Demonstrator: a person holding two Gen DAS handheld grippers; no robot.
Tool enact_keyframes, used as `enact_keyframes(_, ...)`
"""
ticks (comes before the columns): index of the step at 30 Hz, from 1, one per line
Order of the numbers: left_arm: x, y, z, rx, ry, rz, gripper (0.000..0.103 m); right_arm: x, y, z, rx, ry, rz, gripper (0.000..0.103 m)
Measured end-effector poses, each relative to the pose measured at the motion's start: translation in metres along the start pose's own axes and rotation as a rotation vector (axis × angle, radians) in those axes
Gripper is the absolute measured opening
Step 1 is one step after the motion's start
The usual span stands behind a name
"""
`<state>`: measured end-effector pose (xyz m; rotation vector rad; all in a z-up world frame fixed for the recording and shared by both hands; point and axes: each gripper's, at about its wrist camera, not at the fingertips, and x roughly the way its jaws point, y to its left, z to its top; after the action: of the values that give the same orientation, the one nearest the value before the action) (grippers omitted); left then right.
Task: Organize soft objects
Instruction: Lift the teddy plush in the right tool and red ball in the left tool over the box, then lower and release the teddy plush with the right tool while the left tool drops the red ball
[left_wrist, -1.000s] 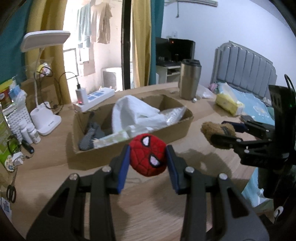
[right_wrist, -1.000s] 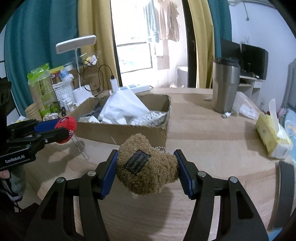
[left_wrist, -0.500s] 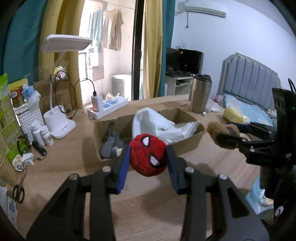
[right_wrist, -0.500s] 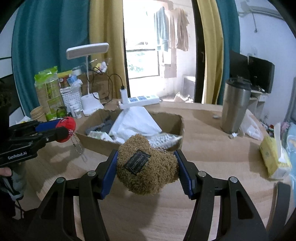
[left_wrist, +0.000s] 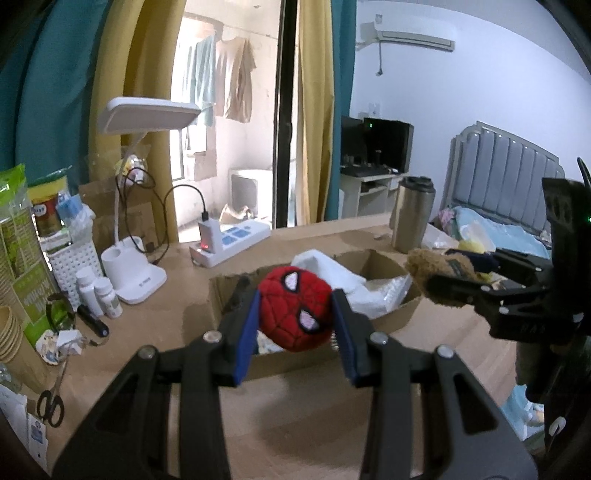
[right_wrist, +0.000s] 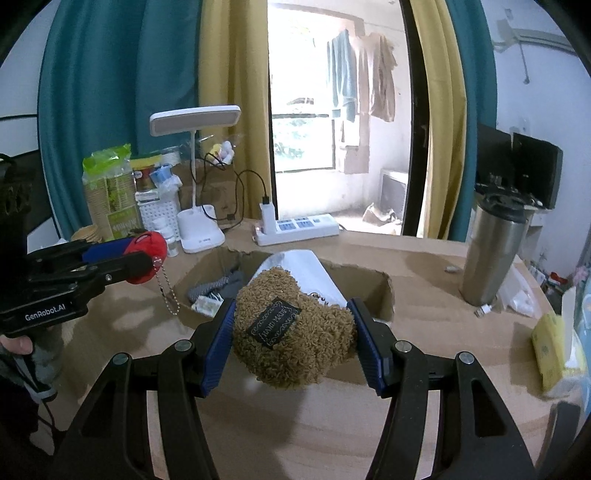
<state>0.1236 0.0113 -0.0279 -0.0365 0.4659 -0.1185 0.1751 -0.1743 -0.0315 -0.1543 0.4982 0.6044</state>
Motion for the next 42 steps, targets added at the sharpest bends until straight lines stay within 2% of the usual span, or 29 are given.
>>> enact_keyframes(13, 0.018, 0.007, 0.010, -0.015, -0.019, 0.002, 0.040, 0.021, -0.005, 0.018, -0.004, -0.019, 0.004, 0.064)
enact_keyframes(23, 0.037, 0.020, 0.014, -0.072, -0.034, -0.010, 0.041, 0.038, -0.007, 0.024, 0.001, -0.018, 0.006, 0.064)
enact_keyframes(42, 0.080, 0.030, 0.010, -0.106, 0.002, 0.013, 0.041, 0.077, -0.024, 0.031, 0.013, 0.012, -0.003, 0.064)
